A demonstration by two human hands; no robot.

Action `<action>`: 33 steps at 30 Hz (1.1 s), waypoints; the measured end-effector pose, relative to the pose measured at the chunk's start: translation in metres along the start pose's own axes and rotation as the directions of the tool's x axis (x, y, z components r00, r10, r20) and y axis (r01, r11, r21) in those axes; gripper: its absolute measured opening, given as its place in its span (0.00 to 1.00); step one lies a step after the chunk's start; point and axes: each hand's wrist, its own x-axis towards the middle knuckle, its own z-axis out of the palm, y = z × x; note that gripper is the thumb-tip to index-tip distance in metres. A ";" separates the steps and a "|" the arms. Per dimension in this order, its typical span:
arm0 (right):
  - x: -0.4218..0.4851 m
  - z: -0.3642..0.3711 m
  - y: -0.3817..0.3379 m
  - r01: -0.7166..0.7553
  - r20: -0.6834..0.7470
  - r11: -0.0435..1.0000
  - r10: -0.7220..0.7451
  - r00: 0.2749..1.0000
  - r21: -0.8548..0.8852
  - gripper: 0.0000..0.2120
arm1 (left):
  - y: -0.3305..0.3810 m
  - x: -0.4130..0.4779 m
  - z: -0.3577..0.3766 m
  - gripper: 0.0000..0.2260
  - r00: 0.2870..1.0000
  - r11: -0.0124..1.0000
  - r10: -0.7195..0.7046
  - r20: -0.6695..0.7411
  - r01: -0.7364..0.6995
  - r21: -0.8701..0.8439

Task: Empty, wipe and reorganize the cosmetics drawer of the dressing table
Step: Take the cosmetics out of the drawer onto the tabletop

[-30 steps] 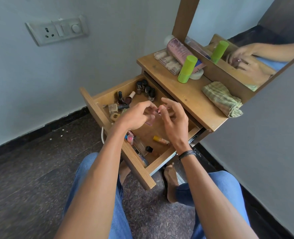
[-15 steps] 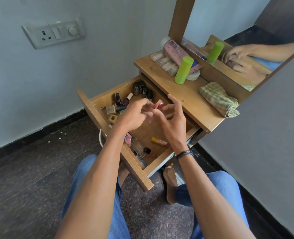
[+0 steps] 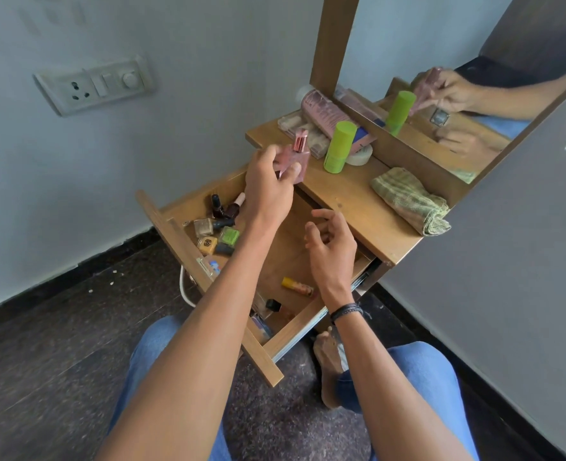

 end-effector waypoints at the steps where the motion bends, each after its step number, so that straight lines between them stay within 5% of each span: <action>1: 0.000 0.000 0.000 -0.001 0.000 1.000 0.001 1.000 0.003 0.08 | 0.001 0.007 0.003 0.10 1.000 1.000 -0.007 -0.022 0.007 0.009; 21: 0.002 0.001 0.002 -0.010 0.025 1.000 0.010 1.000 0.019 0.10 | -0.001 0.104 0.014 0.13 0.991 0.975 -0.130 -0.022 0.132 0.181; 27: 0.002 0.001 0.002 -0.017 0.035 1.000 0.017 0.999 0.007 0.08 | -0.006 0.088 0.004 0.25 0.981 0.978 -0.190 -0.026 0.192 0.080; 33: 0.002 0.001 0.004 0.000 0.089 0.997 0.006 0.996 -0.072 0.05 | -0.032 0.019 -0.036 0.21 0.965 0.971 -0.220 -0.141 0.231 0.067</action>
